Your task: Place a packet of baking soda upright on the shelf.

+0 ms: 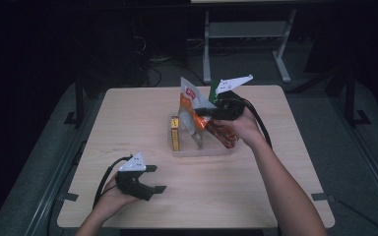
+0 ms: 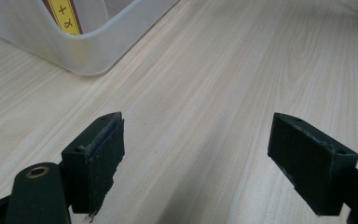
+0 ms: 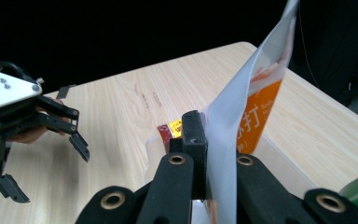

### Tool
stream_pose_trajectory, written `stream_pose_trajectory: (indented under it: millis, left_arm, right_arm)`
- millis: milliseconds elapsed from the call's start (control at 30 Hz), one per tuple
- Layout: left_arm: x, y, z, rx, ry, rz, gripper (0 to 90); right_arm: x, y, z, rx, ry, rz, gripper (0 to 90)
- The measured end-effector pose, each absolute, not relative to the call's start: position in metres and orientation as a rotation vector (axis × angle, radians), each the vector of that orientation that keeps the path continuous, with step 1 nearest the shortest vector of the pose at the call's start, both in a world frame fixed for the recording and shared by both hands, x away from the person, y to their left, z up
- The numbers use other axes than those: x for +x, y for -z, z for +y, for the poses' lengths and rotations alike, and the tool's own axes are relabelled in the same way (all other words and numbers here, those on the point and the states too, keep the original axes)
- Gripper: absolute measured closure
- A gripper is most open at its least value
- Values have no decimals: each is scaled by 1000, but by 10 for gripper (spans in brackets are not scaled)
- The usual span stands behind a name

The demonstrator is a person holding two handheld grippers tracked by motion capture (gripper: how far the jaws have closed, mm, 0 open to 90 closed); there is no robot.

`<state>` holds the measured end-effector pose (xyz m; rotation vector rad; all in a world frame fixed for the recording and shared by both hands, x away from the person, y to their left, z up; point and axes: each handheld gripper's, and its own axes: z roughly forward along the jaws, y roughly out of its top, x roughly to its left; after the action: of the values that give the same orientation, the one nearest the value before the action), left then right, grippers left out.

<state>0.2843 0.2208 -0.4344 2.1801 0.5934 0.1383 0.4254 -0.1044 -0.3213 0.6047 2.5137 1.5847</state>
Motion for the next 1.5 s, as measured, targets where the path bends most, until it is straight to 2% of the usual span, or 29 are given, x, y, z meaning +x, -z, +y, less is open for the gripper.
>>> stream_pose_trajectory:
  millis: [500,667,800,867,967,1100,1500]
  left_arm:
    - [284,437,218,2197,-140,587,181]
    - [284,438,217,2201,-137,583,181]
    - [285,436,217,2198,-143,592,180]
    - [285,435,217,2192,-144,605,180]
    - [286,435,220,2188,-156,611,180]
    - [286,436,224,2180,-153,623,180]
    - [283,438,224,2192,-146,602,180]
  right_arm:
    - [427,350,-100,675,-1517,2557,898]
    - [427,350,-102,698,-1503,2553,869]
    - [424,348,-103,717,-1474,2548,712]
    - [420,347,-105,741,-1456,2532,563]
    - [411,348,-110,736,-1465,2482,413]
    - [403,348,-116,777,-1451,2473,358]
    - [377,358,-130,782,-1450,2443,330]
